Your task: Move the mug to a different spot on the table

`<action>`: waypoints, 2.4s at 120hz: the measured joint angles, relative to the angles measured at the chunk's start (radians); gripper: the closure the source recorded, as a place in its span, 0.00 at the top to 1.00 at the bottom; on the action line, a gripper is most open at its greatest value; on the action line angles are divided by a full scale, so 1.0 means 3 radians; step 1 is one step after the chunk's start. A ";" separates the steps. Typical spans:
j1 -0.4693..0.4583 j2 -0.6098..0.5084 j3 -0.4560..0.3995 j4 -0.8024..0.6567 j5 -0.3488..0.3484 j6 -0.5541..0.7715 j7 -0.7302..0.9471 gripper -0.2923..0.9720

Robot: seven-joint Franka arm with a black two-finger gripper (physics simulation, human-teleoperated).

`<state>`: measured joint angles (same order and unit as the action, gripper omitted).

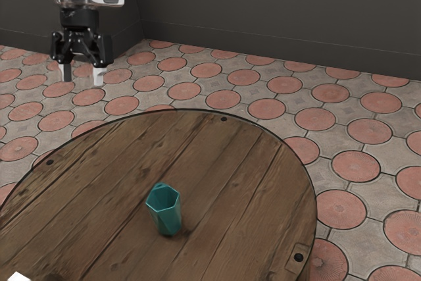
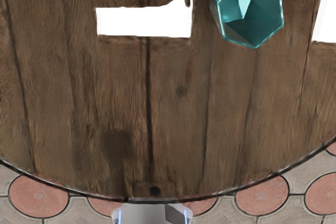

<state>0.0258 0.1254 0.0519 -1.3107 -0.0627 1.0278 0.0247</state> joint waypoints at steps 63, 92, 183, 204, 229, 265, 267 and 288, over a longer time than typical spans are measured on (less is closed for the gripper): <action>-0.0402 -0.0199 0.0002 -0.1512 -0.0171 0.2479 -0.0881 0.75; -0.0571 0.0096 0.0014 -0.1525 -0.0320 0.2990 -0.1832 0.75; -0.0640 0.0196 0.0191 -0.2411 -0.0353 0.3318 -0.3275 0.75; -0.0594 0.0339 0.0185 -0.2394 -0.0357 0.3367 -0.3376 0.75; -0.0521 0.0371 0.0185 -0.2413 -0.0354 0.3325 -0.3313 0.74; -0.0548 0.0464 0.0182 -0.2494 -0.0373 0.3212 -0.3088 0.72; -0.0550 0.0475 0.0181 -0.2493 -0.0382 0.3210 -0.3078 0.72; -0.0555 0.0502 0.0077 -0.2483 -0.0434 0.3241 -0.2992 0.61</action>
<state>-0.1406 0.2761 0.0751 -2.0557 -0.1928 2.0001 -0.8729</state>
